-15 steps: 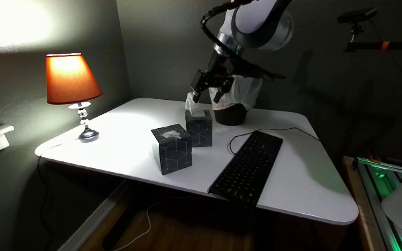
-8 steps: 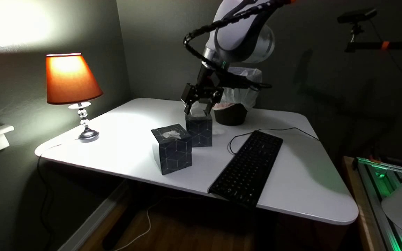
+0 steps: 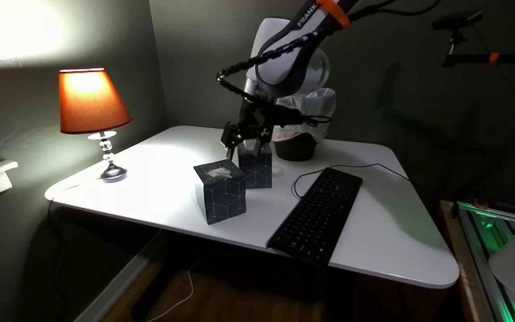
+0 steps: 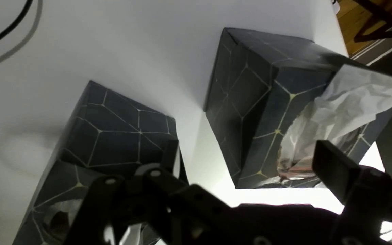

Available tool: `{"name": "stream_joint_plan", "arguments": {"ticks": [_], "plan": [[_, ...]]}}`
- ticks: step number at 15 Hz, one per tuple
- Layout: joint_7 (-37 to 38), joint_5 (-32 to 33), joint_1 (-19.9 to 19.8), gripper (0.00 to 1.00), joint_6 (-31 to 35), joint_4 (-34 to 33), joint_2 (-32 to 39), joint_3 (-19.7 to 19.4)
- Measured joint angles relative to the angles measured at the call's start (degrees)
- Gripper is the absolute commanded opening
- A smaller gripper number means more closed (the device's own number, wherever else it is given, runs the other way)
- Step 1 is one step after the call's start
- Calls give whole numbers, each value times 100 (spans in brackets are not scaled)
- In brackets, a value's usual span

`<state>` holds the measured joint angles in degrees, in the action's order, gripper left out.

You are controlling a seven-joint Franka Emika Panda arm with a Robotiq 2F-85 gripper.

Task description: Put the left box on the right box

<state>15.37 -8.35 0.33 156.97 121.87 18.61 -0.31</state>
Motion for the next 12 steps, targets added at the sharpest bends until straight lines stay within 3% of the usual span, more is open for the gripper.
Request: {"name": "stream_joint_plan", "arguments": {"ticks": [9, 12], "plan": [[357, 66, 201, 100, -495, -704, 569, -138], [378, 74, 213, 88, -661, -913, 719, -158]]}}
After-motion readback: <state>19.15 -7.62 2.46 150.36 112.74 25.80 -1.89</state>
